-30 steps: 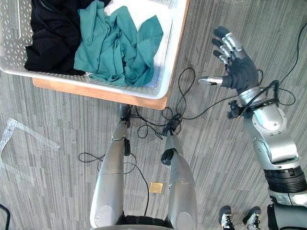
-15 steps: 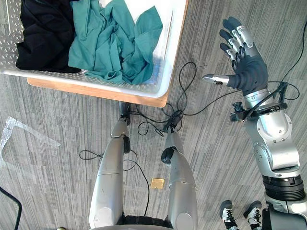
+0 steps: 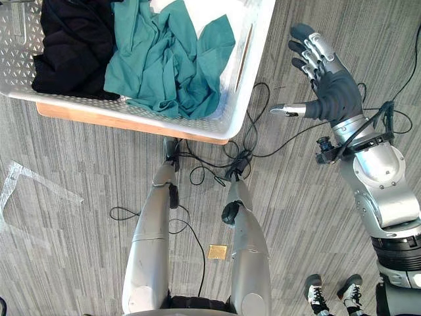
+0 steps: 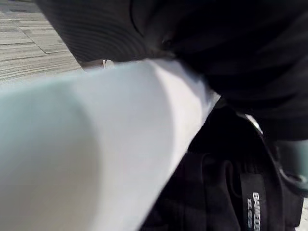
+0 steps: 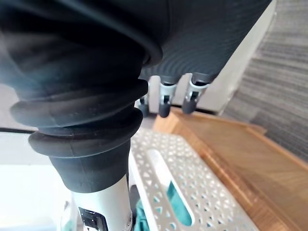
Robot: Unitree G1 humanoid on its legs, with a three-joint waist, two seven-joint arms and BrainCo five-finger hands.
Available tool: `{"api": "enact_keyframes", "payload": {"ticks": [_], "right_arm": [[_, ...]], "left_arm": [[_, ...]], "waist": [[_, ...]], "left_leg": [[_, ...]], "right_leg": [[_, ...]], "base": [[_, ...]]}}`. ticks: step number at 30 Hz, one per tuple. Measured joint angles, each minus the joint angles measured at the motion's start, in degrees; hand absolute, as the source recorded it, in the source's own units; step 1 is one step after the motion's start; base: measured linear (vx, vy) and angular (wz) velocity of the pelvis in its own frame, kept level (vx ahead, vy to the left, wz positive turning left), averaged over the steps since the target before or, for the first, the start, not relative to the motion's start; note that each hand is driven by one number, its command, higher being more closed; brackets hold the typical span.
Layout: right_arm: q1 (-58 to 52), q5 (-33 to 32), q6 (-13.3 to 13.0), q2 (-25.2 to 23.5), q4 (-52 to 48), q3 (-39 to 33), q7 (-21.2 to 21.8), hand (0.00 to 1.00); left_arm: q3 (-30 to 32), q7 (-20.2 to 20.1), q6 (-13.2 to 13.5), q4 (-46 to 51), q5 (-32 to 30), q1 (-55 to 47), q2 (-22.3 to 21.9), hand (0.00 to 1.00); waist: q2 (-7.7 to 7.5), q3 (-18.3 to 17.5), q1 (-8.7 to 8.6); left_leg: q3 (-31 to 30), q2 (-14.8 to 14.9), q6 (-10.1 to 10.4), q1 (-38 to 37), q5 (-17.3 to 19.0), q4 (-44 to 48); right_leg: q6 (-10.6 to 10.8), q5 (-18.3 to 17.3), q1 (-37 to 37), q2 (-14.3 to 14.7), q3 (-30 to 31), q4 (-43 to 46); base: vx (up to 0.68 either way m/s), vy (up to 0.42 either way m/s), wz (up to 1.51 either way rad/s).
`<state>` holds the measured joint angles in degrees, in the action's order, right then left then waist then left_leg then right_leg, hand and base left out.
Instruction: Pick up the laundry basket with both hands and put the clothes into the washing machine.
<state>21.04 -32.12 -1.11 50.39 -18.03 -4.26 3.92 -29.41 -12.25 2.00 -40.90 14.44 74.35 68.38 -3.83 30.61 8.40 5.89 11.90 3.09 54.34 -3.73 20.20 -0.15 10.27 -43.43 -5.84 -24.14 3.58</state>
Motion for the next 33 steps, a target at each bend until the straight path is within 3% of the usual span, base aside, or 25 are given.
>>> {"api": "enact_keyframes", "payload": {"ticks": [5, 9, 15, 20, 28, 33], "right_arm": [[1.23, 0.08, 0.02, -0.37, -0.76, -0.01, 0.1, 0.0], [-0.62, 0.24, -0.02, -0.68, -1.98, -0.81, 0.09, 0.0], [1.6, 3.48, 2.96, -4.11, 0.47, -1.83, -0.73, 0.0], [17.53, 1.94, 4.38, -7.69, 15.23, 5.16, -3.55, 0.0], [28.8, -8.58, 6.28, -12.05, 21.64, 16.97, -4.33, 0.0], [28.75, -15.29, 6.3, -11.48, 21.89, 18.24, -5.28, 0.0]], "left_arm": [[10.4, 1.11, 0.69, -4.29, -8.84, -1.85, -3.13, 0.0], [17.86, 3.48, -0.98, -6.97, -13.03, -3.27, -3.72, 0.0], [18.68, 4.46, -2.88, -6.9, -14.93, -3.12, -6.18, 0.0], [18.24, 5.17, -3.6, -6.82, -14.72, -0.36, -9.92, 0.0], [12.97, 5.05, -4.04, -6.67, -12.59, 5.08, -12.31, 0.0], [10.86, 5.2, -4.53, -6.72, -12.76, 6.72, -12.29, 0.0]], "waist": [[-0.01, 0.0, -0.52], [-0.04, -0.03, -1.68], [-0.03, -0.45, -2.29], [0.02, -0.77, -1.33], [0.02, -0.77, 0.16], [0.02, -0.77, 0.12]], "left_leg": [[0.7, 0.32, 0.38, -0.01, 0.54, -0.24], [0.98, 0.99, 0.44, -0.41, 0.48, -0.38], [0.52, 1.23, 0.93, -1.74, 0.86, -0.35], [0.05, 1.23, 0.88, -1.1, 0.82, 0.49], [-1.83, 0.99, 0.86, 0.67, 0.78, 1.88], [-3.05, 0.77, 0.98, 0.91, 0.38, 1.8]], "right_leg": [[0.27, 0.79, 0.07, 0.47, 0.77, -1.45], [0.83, 0.94, 0.41, 1.1, 1.09, -1.9], [1.14, 0.72, 2.28, 1.63, 0.97, -2.78], [0.69, 1.1, 2.25, 1.69, 0.56, -2.74], [0.38, 1.23, 2.08, 1.62, -1.15, -2.3], [-0.44, 0.61, 2.09, 1.5, -2.34, -1.19]], "base": [[0.02, -0.019, -0.07], [0.05, -0.038, -0.07], [0.06, -0.035, 0.02], [0.01, -0.003, 0.01], [0.02, -0.002, 0.07], [0.03, -0.009, 0.09]]}}
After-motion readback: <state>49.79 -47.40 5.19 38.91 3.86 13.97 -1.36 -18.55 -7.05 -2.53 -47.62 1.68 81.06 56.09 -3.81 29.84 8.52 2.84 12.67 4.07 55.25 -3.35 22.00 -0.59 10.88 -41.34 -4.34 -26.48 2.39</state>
